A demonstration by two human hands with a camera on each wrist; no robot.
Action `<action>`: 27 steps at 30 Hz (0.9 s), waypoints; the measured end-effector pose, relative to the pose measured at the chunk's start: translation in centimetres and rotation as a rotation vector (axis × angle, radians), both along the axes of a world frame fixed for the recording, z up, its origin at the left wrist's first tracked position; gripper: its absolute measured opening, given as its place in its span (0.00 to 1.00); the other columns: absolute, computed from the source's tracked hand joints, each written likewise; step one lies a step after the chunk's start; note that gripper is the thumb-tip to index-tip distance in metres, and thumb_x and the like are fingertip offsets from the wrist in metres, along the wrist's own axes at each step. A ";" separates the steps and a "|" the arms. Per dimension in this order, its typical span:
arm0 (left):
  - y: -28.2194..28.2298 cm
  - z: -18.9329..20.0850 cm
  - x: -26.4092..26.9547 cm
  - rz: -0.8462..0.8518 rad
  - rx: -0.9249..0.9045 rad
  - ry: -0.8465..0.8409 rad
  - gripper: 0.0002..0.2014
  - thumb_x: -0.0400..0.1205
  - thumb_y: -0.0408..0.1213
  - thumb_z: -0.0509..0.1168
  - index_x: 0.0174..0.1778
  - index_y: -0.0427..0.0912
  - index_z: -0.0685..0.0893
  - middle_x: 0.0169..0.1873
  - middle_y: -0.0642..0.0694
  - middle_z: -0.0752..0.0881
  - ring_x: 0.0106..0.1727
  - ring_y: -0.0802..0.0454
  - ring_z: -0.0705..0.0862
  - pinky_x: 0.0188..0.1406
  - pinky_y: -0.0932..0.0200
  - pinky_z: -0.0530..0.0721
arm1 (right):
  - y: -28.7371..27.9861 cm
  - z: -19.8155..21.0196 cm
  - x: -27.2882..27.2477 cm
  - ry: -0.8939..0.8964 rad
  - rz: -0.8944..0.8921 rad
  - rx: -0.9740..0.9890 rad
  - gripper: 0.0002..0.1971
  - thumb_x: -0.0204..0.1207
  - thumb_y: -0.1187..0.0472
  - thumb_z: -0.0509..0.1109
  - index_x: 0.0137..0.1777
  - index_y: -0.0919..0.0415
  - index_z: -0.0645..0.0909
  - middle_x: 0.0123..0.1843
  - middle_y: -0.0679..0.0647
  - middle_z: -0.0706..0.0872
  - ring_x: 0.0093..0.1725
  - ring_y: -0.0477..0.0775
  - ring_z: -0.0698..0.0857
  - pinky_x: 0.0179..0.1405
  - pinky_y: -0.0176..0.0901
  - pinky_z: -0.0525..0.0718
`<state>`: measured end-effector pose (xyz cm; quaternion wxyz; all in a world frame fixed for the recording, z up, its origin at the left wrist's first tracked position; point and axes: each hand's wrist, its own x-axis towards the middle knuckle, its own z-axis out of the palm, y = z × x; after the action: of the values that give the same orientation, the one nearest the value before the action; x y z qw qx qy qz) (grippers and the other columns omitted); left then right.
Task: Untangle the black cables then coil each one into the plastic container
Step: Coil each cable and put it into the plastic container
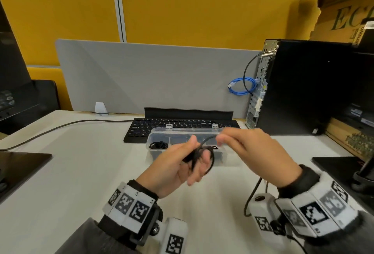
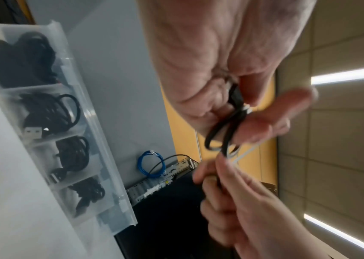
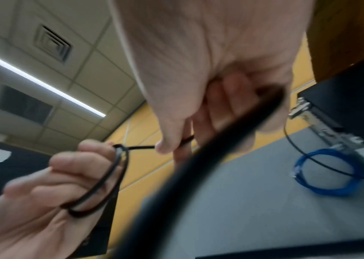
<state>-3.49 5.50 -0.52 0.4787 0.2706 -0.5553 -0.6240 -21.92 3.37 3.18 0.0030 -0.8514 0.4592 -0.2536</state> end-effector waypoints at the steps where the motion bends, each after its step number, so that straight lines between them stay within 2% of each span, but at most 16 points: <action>1: -0.1 0.1 0.3 0.050 0.016 0.073 0.20 0.79 0.48 0.53 0.28 0.40 0.81 0.18 0.48 0.74 0.14 0.59 0.69 0.20 0.69 0.71 | -0.5 -0.2 -0.8 0.055 0.012 0.110 0.20 0.79 0.40 0.49 0.40 0.48 0.78 0.25 0.43 0.75 0.27 0.38 0.75 0.31 0.32 0.72; 3: -0.8 0.3 1.4 0.156 0.032 0.252 0.18 0.78 0.45 0.55 0.23 0.44 0.78 0.17 0.52 0.71 0.13 0.62 0.64 0.16 0.73 0.62 | -1.3 -0.6 -2.9 0.091 0.021 0.244 0.19 0.81 0.43 0.49 0.34 0.49 0.72 0.27 0.45 0.73 0.28 0.40 0.73 0.33 0.31 0.72; 5: -1.7 0.5 3.4 0.256 0.060 0.511 0.18 0.78 0.44 0.55 0.21 0.46 0.76 0.17 0.54 0.69 0.12 0.63 0.62 0.17 0.72 0.56 | -2.1 -0.9 -5.9 0.093 -0.065 0.303 0.18 0.82 0.46 0.50 0.33 0.51 0.68 0.29 0.46 0.72 0.30 0.42 0.72 0.35 0.31 0.72; 7: -2.5 0.6 5.7 0.381 0.087 0.726 0.18 0.79 0.43 0.56 0.22 0.47 0.75 0.16 0.54 0.67 0.11 0.60 0.62 0.15 0.72 0.61 | -2.7 -1.5 -9.5 0.091 -0.197 0.360 0.18 0.80 0.44 0.51 0.34 0.53 0.71 0.31 0.47 0.75 0.33 0.46 0.74 0.37 0.35 0.72; 9: -3.0 0.5 7.1 0.503 0.095 0.785 0.18 0.83 0.43 0.55 0.25 0.47 0.73 0.16 0.54 0.65 0.11 0.58 0.61 0.16 0.72 0.66 | -3.0 -2.1 -12.7 0.083 -0.343 0.403 0.23 0.75 0.37 0.49 0.40 0.54 0.76 0.36 0.49 0.81 0.38 0.49 0.78 0.43 0.41 0.73; 10: -3.1 0.4 7.2 0.538 0.096 0.776 0.19 0.85 0.43 0.53 0.27 0.47 0.72 0.17 0.54 0.65 0.11 0.58 0.61 0.17 0.71 0.67 | -3.1 -2.3 -14.0 0.082 -0.416 0.401 0.27 0.73 0.34 0.47 0.42 0.54 0.78 0.40 0.51 0.83 0.41 0.50 0.80 0.45 0.42 0.74; 12: -3.2 0.0 6.8 0.552 0.103 0.700 0.18 0.87 0.43 0.51 0.30 0.46 0.71 0.17 0.54 0.66 0.12 0.59 0.61 0.17 0.71 0.68 | -3.0 -2.4 -15.4 0.139 -0.518 0.355 0.33 0.69 0.27 0.42 0.40 0.55 0.76 0.38 0.52 0.84 0.39 0.52 0.81 0.43 0.45 0.76; 13: -3.2 -0.1 6.4 0.540 0.101 0.642 0.18 0.87 0.43 0.50 0.30 0.45 0.70 0.17 0.54 0.67 0.12 0.59 0.62 0.17 0.71 0.68 | -2.8 -2.2 -15.3 0.191 -0.559 0.332 0.33 0.69 0.28 0.42 0.40 0.55 0.75 0.38 0.52 0.84 0.39 0.53 0.81 0.42 0.45 0.77; 16: -2.9 -0.6 4.8 0.491 0.073 0.446 0.18 0.87 0.44 0.50 0.32 0.44 0.72 0.18 0.53 0.70 0.13 0.61 0.64 0.19 0.69 0.69 | -1.9 -1.5 -12.8 0.201 -0.537 0.224 0.15 0.78 0.44 0.58 0.56 0.52 0.73 0.53 0.51 0.84 0.50 0.54 0.82 0.47 0.43 0.78; 17: -2.8 -0.7 4.2 0.479 0.065 0.376 0.18 0.87 0.43 0.50 0.32 0.43 0.72 0.18 0.53 0.71 0.14 0.62 0.64 0.19 0.69 0.69 | -1.3 -1.0 -11.1 0.175 -0.467 0.239 0.14 0.79 0.46 0.60 0.62 0.48 0.71 0.56 0.48 0.82 0.53 0.52 0.82 0.49 0.41 0.80; 18: -2.7 -0.8 3.7 0.467 0.058 0.298 0.18 0.87 0.43 0.50 0.32 0.43 0.73 0.18 0.53 0.71 0.14 0.61 0.64 0.20 0.68 0.68 | -0.9 -0.7 -9.6 0.138 -0.401 0.306 0.15 0.79 0.47 0.61 0.64 0.44 0.68 0.56 0.45 0.81 0.53 0.50 0.83 0.47 0.39 0.83; 21: -2.3 -1.2 2.3 0.427 0.032 0.070 0.19 0.87 0.43 0.49 0.32 0.42 0.74 0.18 0.54 0.72 0.16 0.60 0.64 0.22 0.66 0.67 | -0.1 -0.5 -5.9 -0.067 -0.285 0.491 0.14 0.79 0.46 0.61 0.63 0.38 0.64 0.50 0.43 0.82 0.39 0.48 0.87 0.28 0.35 0.86; 22: -2.2 -1.2 2.0 0.415 0.038 0.031 0.20 0.87 0.43 0.49 0.32 0.42 0.75 0.18 0.53 0.72 0.16 0.60 0.64 0.21 0.66 0.68 | -0.1 -0.8 -5.4 -0.124 -0.280 0.472 0.15 0.79 0.46 0.62 0.64 0.38 0.66 0.48 0.42 0.82 0.36 0.49 0.88 0.26 0.36 0.86; 24: -2.2 -1.3 1.9 0.412 0.070 0.009 0.20 0.87 0.43 0.50 0.32 0.41 0.76 0.19 0.52 0.73 0.15 0.60 0.65 0.20 0.68 0.70 | -0.4 -1.3 -5.5 -0.230 -0.288 0.439 0.18 0.77 0.49 0.65 0.66 0.42 0.68 0.45 0.42 0.83 0.37 0.48 0.88 0.26 0.37 0.87; 26: -2.3 -1.3 2.0 0.429 0.093 0.005 0.20 0.87 0.44 0.50 0.32 0.41 0.76 0.19 0.52 0.74 0.15 0.60 0.66 0.20 0.68 0.69 | -0.9 -2.0 -6.5 -0.337 -0.292 0.441 0.22 0.72 0.51 0.71 0.65 0.48 0.72 0.42 0.47 0.86 0.39 0.47 0.86 0.27 0.40 0.88; 27: -2.4 -1.3 2.1 0.441 0.100 0.005 0.19 0.87 0.44 0.51 0.32 0.41 0.76 0.19 0.52 0.74 0.15 0.61 0.66 0.20 0.67 0.69 | -1.0 -2.1 -7.0 -0.385 -0.314 0.418 0.23 0.69 0.49 0.73 0.64 0.50 0.74 0.39 0.50 0.85 0.36 0.48 0.85 0.28 0.43 0.88</action>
<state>-1.38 3.07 -1.84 0.5906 0.4074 -0.4499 -0.5318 -28.93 2.38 1.08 0.2252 -0.6874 0.6181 -0.3077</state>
